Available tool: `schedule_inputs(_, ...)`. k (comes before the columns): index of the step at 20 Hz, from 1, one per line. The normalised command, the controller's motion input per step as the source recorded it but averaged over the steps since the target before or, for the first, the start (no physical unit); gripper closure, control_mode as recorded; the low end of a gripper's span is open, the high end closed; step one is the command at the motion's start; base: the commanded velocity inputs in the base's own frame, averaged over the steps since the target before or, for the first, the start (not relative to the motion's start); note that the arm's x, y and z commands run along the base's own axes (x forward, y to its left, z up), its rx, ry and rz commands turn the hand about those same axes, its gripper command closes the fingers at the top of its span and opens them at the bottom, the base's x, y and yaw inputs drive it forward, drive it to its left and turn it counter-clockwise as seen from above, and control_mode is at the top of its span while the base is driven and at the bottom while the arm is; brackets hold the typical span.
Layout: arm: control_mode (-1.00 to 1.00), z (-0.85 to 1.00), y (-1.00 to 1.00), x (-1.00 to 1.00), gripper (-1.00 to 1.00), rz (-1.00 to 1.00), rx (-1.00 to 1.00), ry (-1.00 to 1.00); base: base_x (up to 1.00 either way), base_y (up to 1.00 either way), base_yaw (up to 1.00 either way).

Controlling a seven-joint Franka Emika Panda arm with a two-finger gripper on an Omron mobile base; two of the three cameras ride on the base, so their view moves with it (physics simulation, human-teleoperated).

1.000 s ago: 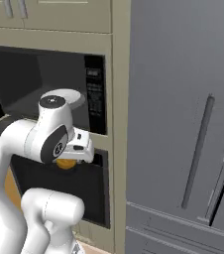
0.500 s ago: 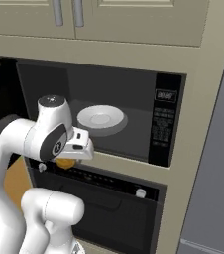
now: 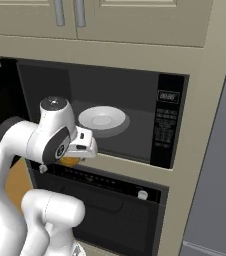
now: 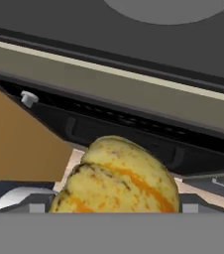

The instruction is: Pick the squash from the counter and place it in the microwave.

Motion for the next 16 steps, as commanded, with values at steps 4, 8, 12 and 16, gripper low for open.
schedule_inputs(4, -1.00, 0.09, -0.18, 0.69, 1.00, -0.15, 0.00, -0.48, 0.00, 0.00, 0.00)
schedule_inputs(8, -1.00, 0.02, -0.03, 0.99, 1.00, -0.16, 0.00, -0.35, 0.00, 0.00, 0.00)
schedule_inputs(12, -1.00, 0.13, 0.05, 1.00, 1.00, -0.17, 0.03, -0.25, 0.00, 0.00, 0.00)
schedule_inputs(16, -1.00, 0.27, -0.07, 1.00, 1.00, -0.05, 0.13, -0.03, 0.00, 0.00, 0.00)
